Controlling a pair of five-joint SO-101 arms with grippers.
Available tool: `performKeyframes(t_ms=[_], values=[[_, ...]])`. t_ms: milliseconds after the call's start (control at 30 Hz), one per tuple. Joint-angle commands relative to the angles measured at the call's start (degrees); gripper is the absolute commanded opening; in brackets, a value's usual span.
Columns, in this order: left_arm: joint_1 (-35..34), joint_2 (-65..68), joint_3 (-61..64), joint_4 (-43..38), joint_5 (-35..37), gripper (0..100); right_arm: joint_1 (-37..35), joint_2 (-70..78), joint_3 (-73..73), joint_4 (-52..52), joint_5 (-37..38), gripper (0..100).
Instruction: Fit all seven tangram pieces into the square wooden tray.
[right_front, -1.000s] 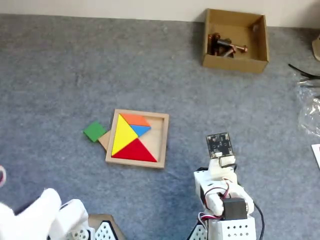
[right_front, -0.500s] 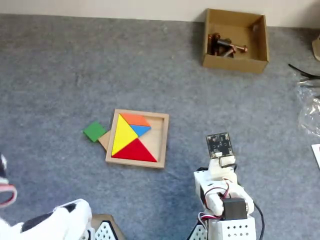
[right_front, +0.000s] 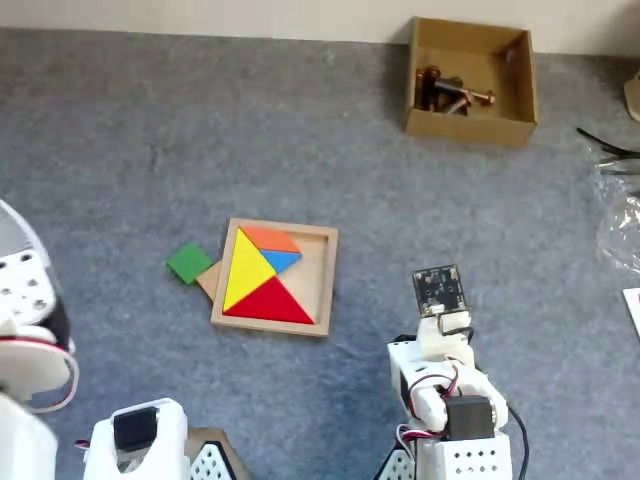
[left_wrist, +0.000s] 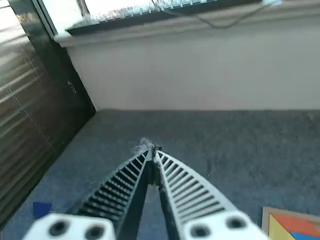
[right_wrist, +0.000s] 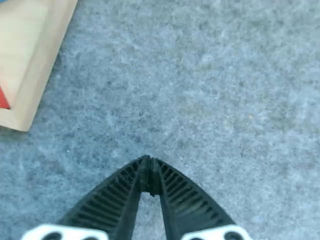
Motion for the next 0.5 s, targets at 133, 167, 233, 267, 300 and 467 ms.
performKeyframes(t_ms=[133, 167, 233, 267, 300, 467], values=[[1.1, -13.41, 29.23, -11.6, 0.09, 1, -0.57, -0.48, 6.73, -1.01, -0.44, 0.5], [1.1, -15.43, 33.63, -13.98, 0.09, 1, -0.57, -0.48, 6.73, -1.01, -0.44, 0.5], [1.1, -19.74, 42.24, -18.2, 0.09, 1, -0.57, -0.48, 6.73, -1.01, -0.44, 0.5], [1.1, -21.85, 46.55, -20.48, 0.09, 1, -0.57, -0.48, 6.73, -1.01, -0.44, 0.5], [1.1, -23.78, 50.86, -22.77, 0.09, 1, -0.57, -0.48, 6.73, -1.01, -0.44, 0.5], [1.1, -31.52, 67.82, -31.47, -0.26, 1, -0.57, -0.48, 6.73, -1.01, -0.44, 0.5]])
